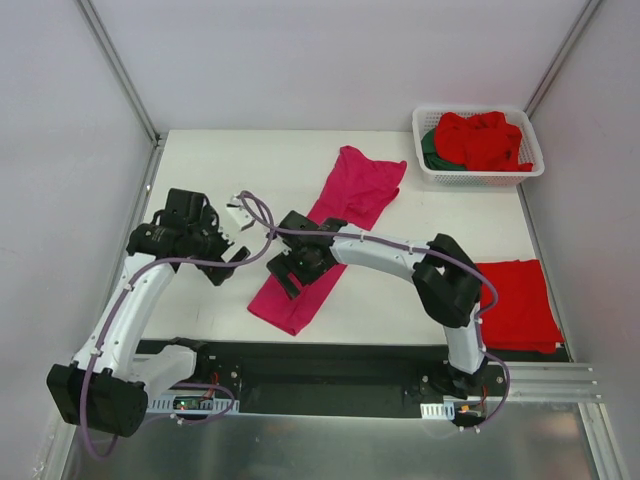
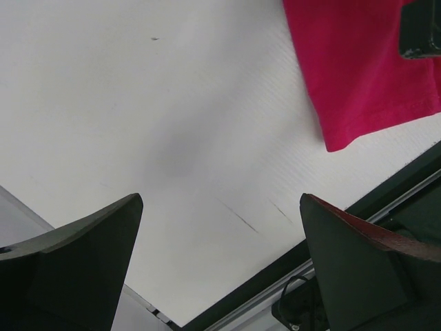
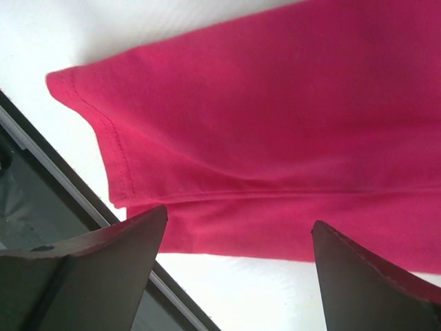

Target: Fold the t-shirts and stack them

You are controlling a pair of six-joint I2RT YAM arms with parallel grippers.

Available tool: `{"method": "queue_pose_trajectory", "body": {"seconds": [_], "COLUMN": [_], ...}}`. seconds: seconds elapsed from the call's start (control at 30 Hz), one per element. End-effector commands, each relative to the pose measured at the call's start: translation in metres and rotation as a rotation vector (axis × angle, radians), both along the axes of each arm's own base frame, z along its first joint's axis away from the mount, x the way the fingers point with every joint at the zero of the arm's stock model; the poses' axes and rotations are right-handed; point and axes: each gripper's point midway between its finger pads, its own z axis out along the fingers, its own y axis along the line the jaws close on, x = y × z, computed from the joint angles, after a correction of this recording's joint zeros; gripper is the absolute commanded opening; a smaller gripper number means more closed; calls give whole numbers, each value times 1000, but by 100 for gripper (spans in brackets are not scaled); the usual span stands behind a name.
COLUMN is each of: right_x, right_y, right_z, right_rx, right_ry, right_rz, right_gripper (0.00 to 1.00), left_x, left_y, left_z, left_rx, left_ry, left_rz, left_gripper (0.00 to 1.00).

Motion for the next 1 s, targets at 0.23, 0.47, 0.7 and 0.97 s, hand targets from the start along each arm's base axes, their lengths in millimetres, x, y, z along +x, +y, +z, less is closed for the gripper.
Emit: {"method": "queue_pose_trajectory", "body": {"seconds": [0.23,0.47,0.7,0.97], "right_x": [-1,-3,-4,-18], "right_y": [34,37,17,-29], "right_z": [1,-22,-50,-63], "right_rx": [69,6,-144,-318], "right_ry": [-9,-4,-4,0], "right_rz": [62,111,137,153], "right_gripper": [90,90,90,90], "left_x": [9,1,9,19], "left_y": [72,111,104,103], "left_z": [11,-13,-4,17], "left_rx": [-27,-22,-121,-142], "left_ry": [-99,-75,-82,-130], "left_rz": [266,422,446,438], "left_gripper": [99,99,99,99]}}
